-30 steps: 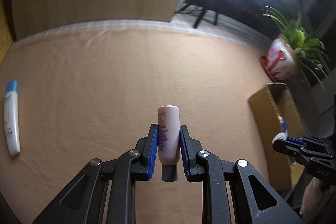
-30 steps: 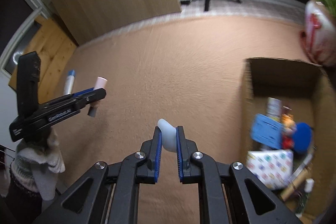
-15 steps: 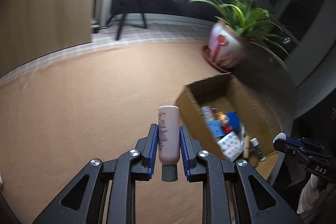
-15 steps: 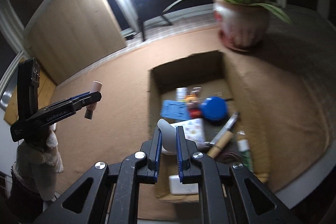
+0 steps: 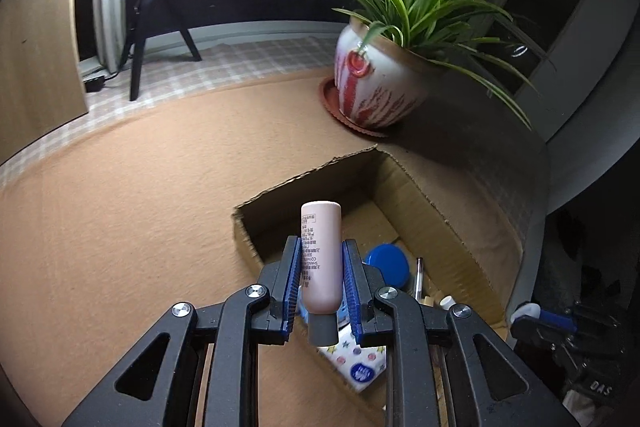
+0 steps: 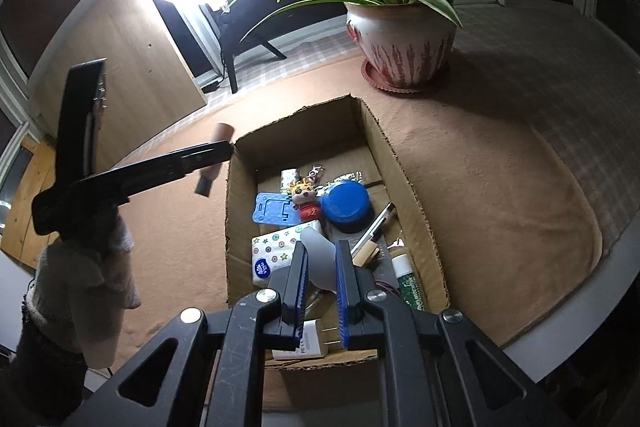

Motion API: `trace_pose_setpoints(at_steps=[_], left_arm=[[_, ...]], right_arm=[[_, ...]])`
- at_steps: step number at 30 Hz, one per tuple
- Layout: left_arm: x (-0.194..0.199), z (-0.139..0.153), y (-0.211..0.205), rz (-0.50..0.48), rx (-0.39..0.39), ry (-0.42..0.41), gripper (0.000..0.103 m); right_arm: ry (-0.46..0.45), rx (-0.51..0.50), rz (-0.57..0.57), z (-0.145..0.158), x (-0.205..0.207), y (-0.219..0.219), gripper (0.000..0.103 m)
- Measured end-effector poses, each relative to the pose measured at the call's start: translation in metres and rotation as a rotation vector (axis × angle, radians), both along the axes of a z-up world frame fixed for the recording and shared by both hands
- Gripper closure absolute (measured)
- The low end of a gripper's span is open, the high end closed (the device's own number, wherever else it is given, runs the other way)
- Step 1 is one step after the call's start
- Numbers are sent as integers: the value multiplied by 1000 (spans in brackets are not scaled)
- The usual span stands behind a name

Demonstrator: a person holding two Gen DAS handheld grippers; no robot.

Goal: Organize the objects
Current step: 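Carry the bottle and eraser over the box and open both grippers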

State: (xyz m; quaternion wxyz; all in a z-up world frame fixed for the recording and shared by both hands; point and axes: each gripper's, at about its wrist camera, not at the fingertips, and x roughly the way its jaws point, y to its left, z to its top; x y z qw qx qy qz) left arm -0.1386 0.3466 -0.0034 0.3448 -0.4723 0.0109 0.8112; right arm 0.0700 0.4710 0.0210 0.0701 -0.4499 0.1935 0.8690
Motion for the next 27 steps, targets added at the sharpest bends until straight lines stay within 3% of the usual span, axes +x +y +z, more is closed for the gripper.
trace_pose_setpoints(at_steps=[4,5,6,8,19,27], left_arm=[[-4,-2,13,-10,-7,13,81],[-4,-2,17,-24,0,16,78],[-5,-2,19,-31,-2,14,58],[-5,-2,22,-28,-16,18,27],[-10,-1,-5,24,-28,13,27],[-7,-1,-51,98,-27,-8,27]], right_arm=[[12,-26,33,-1,-2,1,89],[15,-41,55,-2,-3,-1,80],[16,-58,71,-2,-4,-2,65],[25,-65,61,-3,-4,-2,53],[39,-63,42,3,-7,-5,53],[30,-61,85,2,-19,-27,53]])
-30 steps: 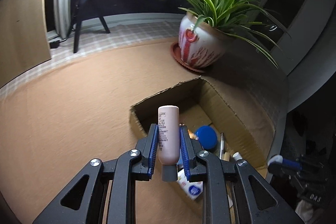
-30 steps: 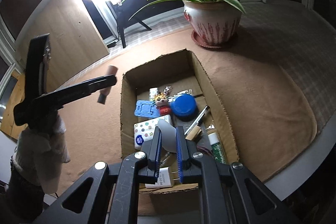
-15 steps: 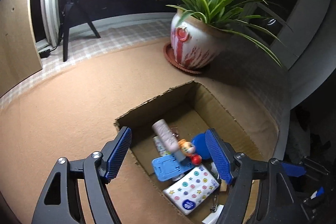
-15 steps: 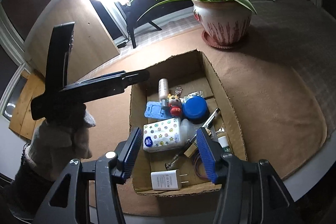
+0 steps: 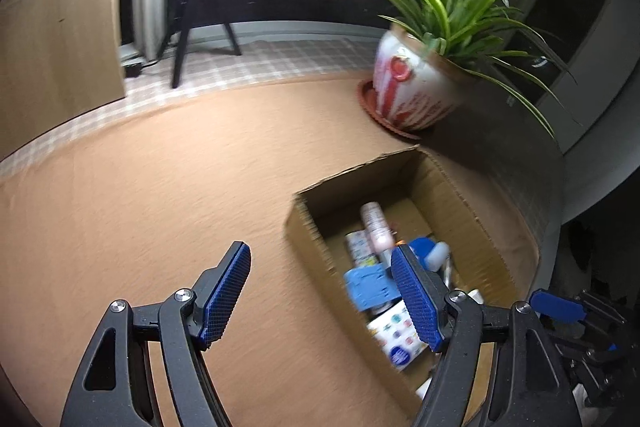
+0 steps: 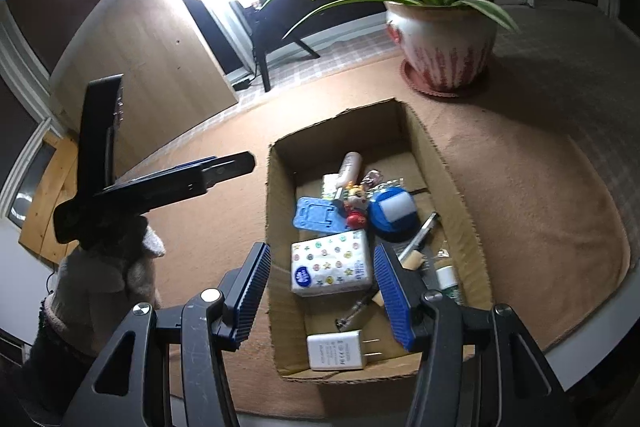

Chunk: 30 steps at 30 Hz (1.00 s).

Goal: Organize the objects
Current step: 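Carry the bottle and eraser over the box and open both grippers, then move both grippers away from the box toward the white tube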

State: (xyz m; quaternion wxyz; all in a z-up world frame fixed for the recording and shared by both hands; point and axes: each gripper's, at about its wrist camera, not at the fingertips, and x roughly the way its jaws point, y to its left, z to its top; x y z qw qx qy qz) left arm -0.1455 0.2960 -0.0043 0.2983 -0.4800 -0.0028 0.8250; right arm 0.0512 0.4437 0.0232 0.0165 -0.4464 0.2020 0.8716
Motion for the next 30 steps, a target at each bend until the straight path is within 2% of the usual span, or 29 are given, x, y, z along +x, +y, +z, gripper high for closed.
trace_pose_setpoints(at_steps=[7,12,17,21,26,30], left_arm=[[2,3,-81,132,-1,-27,27],[1,1,-160,261,-37,-31,27],[-3,-7,-240,410,-18,-83,27],[-4,-14,-298,506,-43,-91,27],[-11,-24,-370,637,-37,-121,27],[-21,-28,-419,726,-75,-117,27]], right_arm=[[-20,-15,64,-5,-20,-32,53],[-19,-6,122,-6,-35,-62,53],[-25,-3,183,-7,-48,-94,53],[-24,2,219,-4,-55,-114,53],[-28,8,236,-4,-60,-128,53],[-36,8,236,-7,-61,-132,53]])
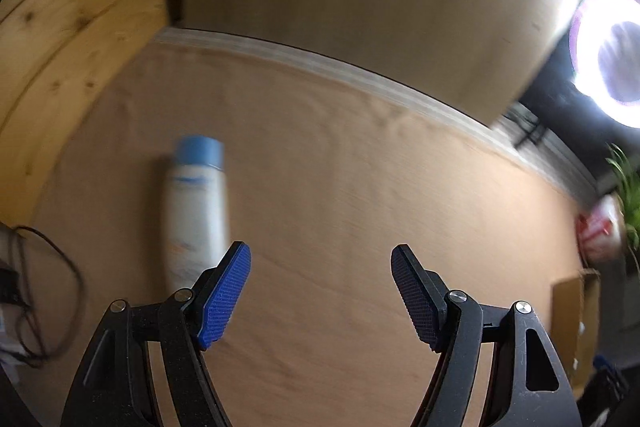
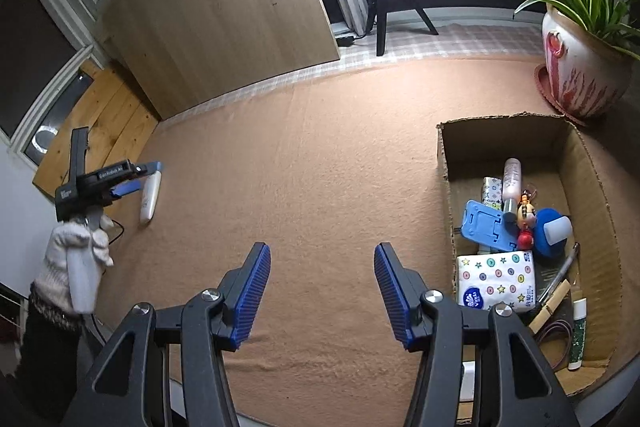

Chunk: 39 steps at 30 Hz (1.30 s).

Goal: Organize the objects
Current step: 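Move both grippers away from the box toward the white tube, then grasp the white AQUA sunscreen tube with the left gripper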

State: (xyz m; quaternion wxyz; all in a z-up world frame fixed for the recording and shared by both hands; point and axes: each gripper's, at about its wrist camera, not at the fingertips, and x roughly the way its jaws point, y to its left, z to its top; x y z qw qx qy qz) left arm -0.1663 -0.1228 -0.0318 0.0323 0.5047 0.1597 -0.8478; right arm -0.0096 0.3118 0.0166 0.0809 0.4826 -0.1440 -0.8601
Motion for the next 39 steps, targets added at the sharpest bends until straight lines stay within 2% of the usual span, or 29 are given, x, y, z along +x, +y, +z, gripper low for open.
trace_pose_setpoints(at_steps=[3,6,14,16,20,23,26,29,31,33,39], left_arm=[[-11,-4,-29,43,-63,-21,27],[-23,-15,-51,77,-74,-54,27],[-45,-48,-68,98,-122,-131,27],[-46,-54,-71,103,-114,-138,30],[-48,-61,-71,114,-106,-142,52],[-46,-64,-69,123,-96,-125,51],[-43,-64,-61,112,-93,-114,52],[-37,-65,-50,107,-29,-109,52],[-30,-66,-35,84,-32,-102,52],[-22,-66,-12,39,-29,-98,52],[13,-70,61,-30,85,-79,52]], right_arm=[[-6,-1,-8,-1,1,0,53],[-9,3,-17,0,2,1,53],[-21,11,-48,-1,7,8,53],[-28,3,-53,-2,7,9,53],[-35,3,-56,-3,7,10,53],[-40,-1,-54,-4,5,8,53],[-42,-4,-47,-6,2,5,53],[-47,-8,-37,-7,-3,0,53],[-51,-10,-26,-8,-7,-3,53],[-50,-10,-13,-9,-9,-6,53],[-60,-20,18,-16,-17,-14,53]])
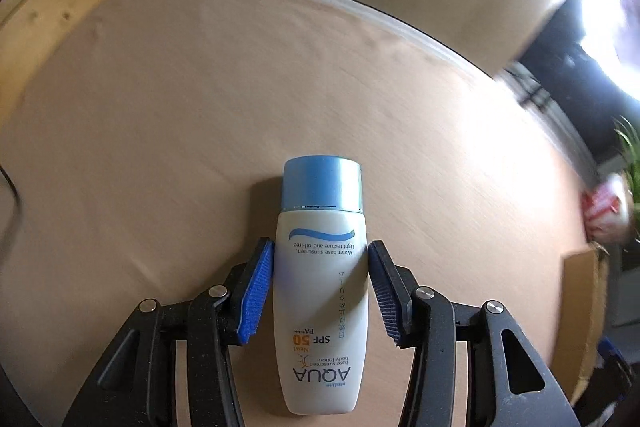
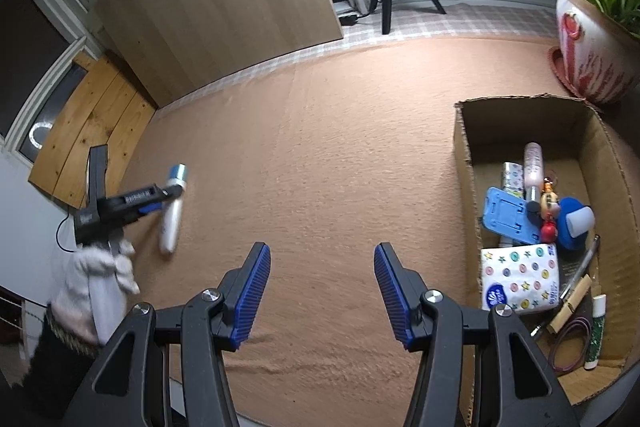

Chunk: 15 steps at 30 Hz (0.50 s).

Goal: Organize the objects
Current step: 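Grasp the white AQUA sunscreen tube with the left gripper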

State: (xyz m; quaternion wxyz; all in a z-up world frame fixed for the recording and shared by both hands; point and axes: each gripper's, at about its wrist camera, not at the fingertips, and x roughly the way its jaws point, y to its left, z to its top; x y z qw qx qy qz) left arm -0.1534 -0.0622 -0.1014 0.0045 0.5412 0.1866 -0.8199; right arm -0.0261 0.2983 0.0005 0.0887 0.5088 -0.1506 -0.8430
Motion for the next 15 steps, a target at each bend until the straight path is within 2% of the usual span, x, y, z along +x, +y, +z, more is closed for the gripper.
trace_pose_setpoints(at_steps=[1,4,8,11,15], left_arm=[[5,-2,14,-19,9,-4,52],[26,-4,66,-100,-40,13,56],[37,-6,104,-154,15,0,56],[39,-6,119,-185,26,-10,57],[39,-1,114,-161,27,-5,55]], right_arm=[[-1,-1,5,-1,-1,-1,53],[-5,-9,12,-4,-3,-3,53],[-21,-20,21,-11,-6,-6,53],[-26,-26,30,-14,-7,-8,53],[-44,-52,57,-21,-18,-16,53]])
